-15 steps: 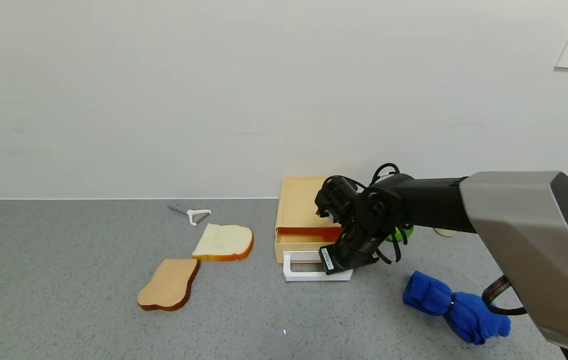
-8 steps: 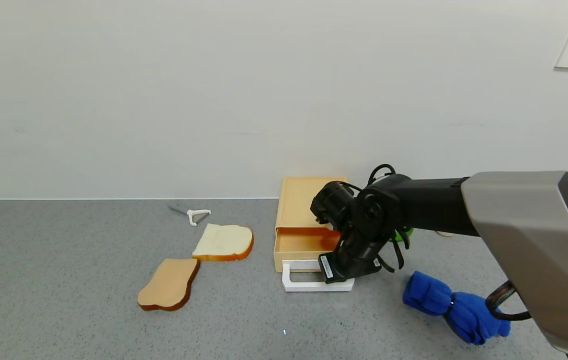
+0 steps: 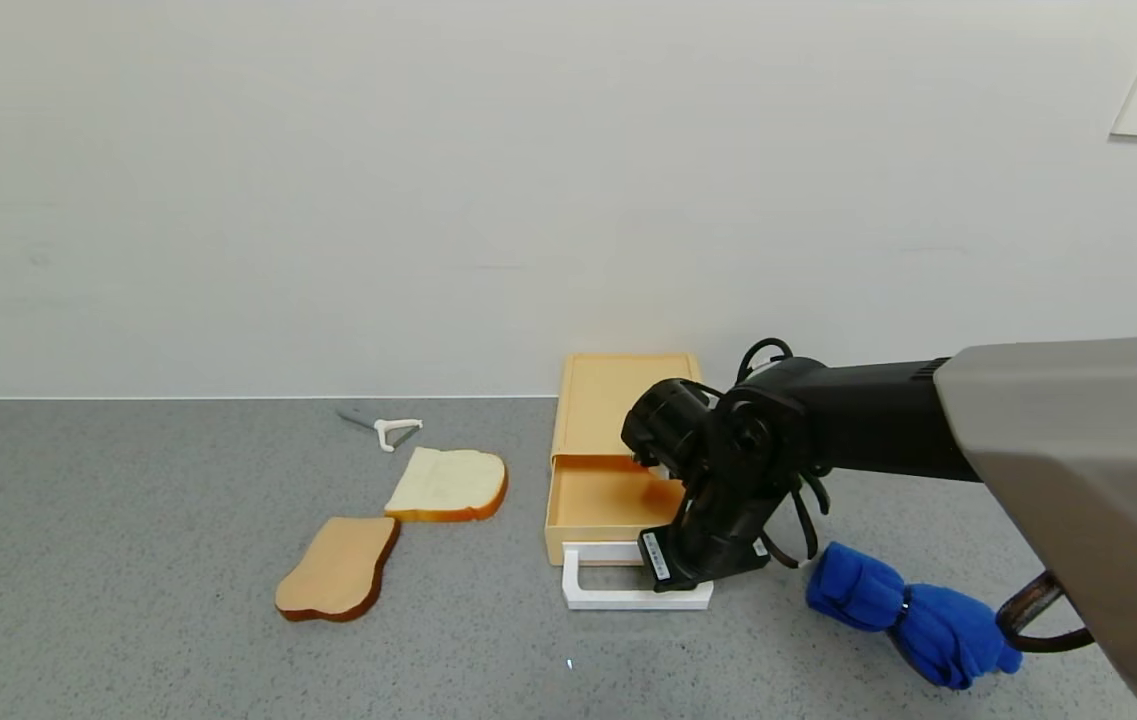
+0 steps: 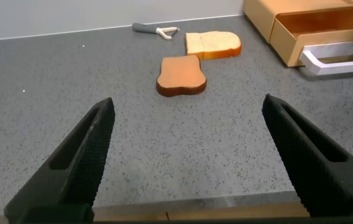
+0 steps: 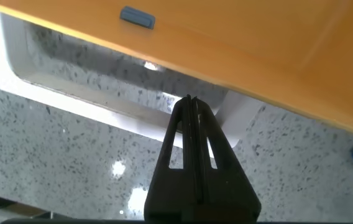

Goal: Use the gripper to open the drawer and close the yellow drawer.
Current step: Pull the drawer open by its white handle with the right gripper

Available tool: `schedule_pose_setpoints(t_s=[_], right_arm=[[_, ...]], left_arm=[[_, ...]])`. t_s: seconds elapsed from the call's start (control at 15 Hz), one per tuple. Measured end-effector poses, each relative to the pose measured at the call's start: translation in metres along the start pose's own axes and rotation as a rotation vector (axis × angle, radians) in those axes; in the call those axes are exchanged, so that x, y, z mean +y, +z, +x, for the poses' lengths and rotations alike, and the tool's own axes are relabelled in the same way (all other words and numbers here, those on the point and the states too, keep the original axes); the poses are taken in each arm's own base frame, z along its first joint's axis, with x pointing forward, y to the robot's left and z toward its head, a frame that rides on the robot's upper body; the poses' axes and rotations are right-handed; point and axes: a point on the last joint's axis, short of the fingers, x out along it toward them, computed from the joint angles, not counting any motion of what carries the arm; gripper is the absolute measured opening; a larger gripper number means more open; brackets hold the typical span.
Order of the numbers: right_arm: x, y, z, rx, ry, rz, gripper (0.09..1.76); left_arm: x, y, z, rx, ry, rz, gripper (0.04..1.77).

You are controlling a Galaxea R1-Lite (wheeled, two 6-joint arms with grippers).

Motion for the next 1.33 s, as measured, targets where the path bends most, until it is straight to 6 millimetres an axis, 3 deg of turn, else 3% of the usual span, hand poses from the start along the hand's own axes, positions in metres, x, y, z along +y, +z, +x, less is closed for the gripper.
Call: schedule_pose_setpoints(t_s=[1.33], right_arm=[[0.008, -0.033, -0.016, 0.083, 0.039, -0.006, 0.11]], left_arm=[[0.000, 0.000, 0.000, 0.000, 0.001, -0.002, 1.72]])
